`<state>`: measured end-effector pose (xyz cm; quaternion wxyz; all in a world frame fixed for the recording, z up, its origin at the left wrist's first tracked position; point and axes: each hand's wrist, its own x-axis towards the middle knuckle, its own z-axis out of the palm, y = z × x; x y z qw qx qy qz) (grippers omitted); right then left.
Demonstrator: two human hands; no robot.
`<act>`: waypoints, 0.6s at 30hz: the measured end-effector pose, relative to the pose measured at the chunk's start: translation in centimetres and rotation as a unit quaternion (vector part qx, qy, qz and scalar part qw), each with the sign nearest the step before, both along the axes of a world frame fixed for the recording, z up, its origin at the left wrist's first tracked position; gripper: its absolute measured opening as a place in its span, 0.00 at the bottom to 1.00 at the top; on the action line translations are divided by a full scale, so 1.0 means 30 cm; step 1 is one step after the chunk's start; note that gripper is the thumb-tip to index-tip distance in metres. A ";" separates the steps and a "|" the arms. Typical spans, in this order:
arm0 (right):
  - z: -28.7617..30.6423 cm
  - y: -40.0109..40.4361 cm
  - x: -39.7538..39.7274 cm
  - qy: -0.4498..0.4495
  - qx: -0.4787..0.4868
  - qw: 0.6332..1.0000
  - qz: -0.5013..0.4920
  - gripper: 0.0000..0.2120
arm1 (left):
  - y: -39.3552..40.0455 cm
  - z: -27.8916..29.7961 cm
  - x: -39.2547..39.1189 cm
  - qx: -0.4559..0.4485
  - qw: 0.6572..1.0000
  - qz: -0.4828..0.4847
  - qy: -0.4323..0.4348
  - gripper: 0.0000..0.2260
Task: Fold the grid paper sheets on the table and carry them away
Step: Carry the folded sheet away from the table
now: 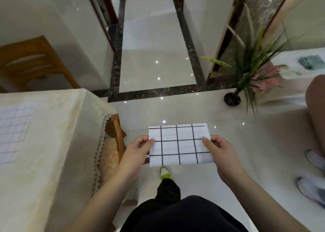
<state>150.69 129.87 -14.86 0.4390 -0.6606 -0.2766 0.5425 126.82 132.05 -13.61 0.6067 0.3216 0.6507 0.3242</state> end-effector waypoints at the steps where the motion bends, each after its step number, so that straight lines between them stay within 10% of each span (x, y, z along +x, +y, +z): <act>1: -0.004 0.050 -0.015 -0.002 0.002 1.000 0.012 0.04 | 0.033 -0.007 -0.017 0.004 1.000 0.010 -0.006 0.07; 18: 0.026 0.776 -0.194 -0.063 0.014 0.989 0.133 0.05 | 0.555 -0.007 -0.196 -0.008 0.989 0.128 -0.076 0.07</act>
